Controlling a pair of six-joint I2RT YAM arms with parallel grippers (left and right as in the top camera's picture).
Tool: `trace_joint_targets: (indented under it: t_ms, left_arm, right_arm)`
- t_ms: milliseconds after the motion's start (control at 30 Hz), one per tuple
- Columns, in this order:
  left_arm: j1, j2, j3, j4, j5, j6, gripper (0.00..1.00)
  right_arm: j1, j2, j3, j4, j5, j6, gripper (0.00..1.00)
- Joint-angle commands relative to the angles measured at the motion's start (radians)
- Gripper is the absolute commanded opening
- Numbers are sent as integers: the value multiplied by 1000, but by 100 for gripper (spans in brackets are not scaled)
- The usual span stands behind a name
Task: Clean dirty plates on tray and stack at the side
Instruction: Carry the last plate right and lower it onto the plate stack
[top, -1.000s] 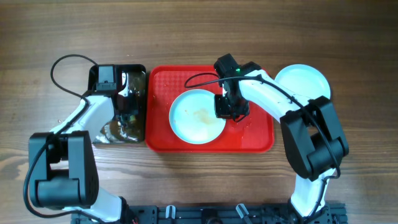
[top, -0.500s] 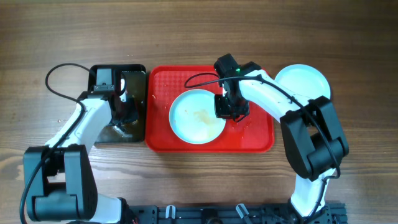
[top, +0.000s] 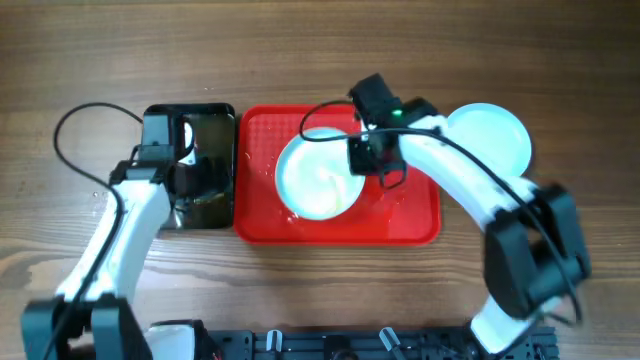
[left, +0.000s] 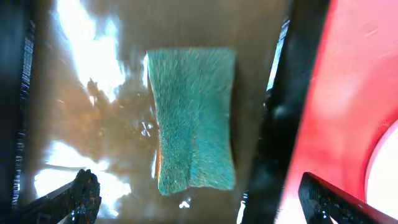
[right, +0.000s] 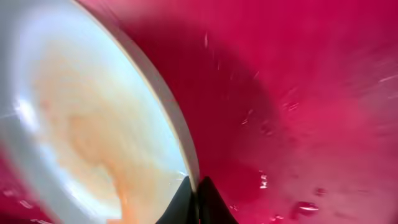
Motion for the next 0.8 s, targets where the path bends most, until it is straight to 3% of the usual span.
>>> trace_joint_targets:
  t_ms: [0,100,200,267,467,700,767]
  left_arm:
    - [1,-51,21,-11,47,0,100]
    - [1,-50,20,-17,51,0,100]
    - [1,-50,20,-17,51,0,100]
    - [1,-50,18,-17,51,0,100]
    - [1,-49,18,-17,51,0,100]
    - [1,-49,18,-17,51,0,100]
    - [1,-49,18,-17,51,0,100]
  right_arm:
    - [-3,-148,8,2,151,-136,4]
    - [-2,-172,8,-58,325,-178,4]
    - [21,-173,8,-124,582,-123,4]
    - [74,-173,8,-154,724,-30,4]
    - [291,-173,8,-138,983,-17,4]
    - [294,-174,8,-131,958,16,4]
    - [290,-174,8,-119,955,91,4]
